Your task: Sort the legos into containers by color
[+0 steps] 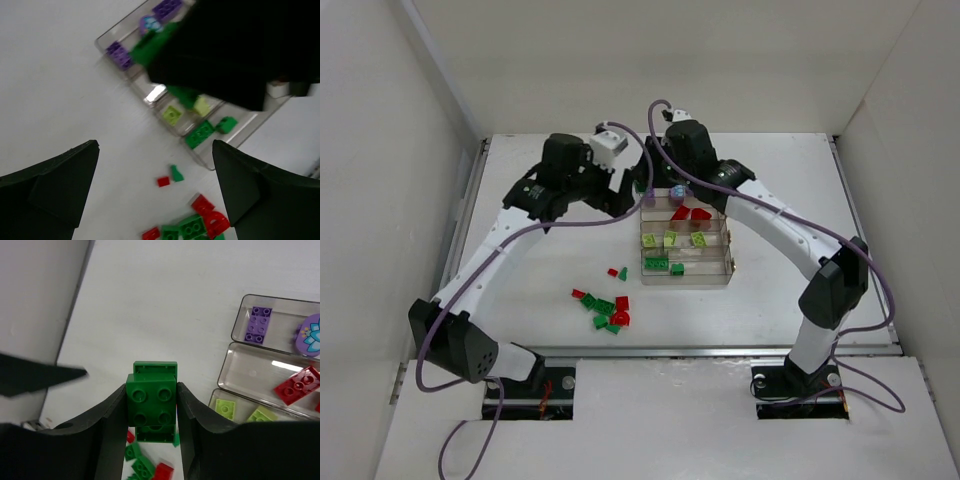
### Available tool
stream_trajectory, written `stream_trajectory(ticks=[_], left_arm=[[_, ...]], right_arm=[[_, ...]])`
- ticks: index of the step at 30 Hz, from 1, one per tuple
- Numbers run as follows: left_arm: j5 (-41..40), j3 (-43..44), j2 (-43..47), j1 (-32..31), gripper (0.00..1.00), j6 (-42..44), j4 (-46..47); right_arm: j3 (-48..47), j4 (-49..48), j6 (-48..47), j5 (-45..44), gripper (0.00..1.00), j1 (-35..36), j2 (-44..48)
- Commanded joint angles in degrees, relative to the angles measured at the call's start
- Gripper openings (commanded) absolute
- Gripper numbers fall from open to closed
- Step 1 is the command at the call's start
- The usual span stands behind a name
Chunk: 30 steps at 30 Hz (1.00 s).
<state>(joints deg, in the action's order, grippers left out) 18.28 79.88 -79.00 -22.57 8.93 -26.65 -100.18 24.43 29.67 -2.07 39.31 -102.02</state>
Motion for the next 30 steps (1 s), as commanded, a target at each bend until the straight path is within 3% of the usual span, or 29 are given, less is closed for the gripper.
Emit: stream_trajectory(ticks=[1,7,10,16,21,26,30], left_arm=[[3.8,0.3,2.3,-4.5,0.96,-5.3,6.3],[-1.3,-2.6,2.3,-5.7,0.96,-21.4,11.2],[-2.0,-1.9,0.9,-5.7,0.92,-27.2,11.2],[-2.9,-0.3,-0.9,-5.7,0.80,-28.7,12.4],[-4.3,-0.2,-2.8,-5.7,0.53,-28.7,11.2],[-4.8,0.3,-3.4,-5.7,0.50,-28.7,10.0],[-4.8,0.8,-3.4,-5.7,0.40,-28.7,10.0]], right_arm=[[0.2,-6.1,7.8,-4.5,0.00,0.3,4.2],[3.4,-8.4,11.5,-4.4,0.00,0.3,6.0],[4.1,-8.4,12.1,-3.9,0.00,0.3,6.0],[7.5,-9.6,13.3,-2.8,0.00,0.9,7.6],[8.8,-10.3,15.2,-1.7,0.00,1.4,8.3],[8.8,-10.3,14.5,-1.7,0.00,1.9,9.0],[8.8,-9.7,14.5,-0.7,0.00,3.0,9.0]])
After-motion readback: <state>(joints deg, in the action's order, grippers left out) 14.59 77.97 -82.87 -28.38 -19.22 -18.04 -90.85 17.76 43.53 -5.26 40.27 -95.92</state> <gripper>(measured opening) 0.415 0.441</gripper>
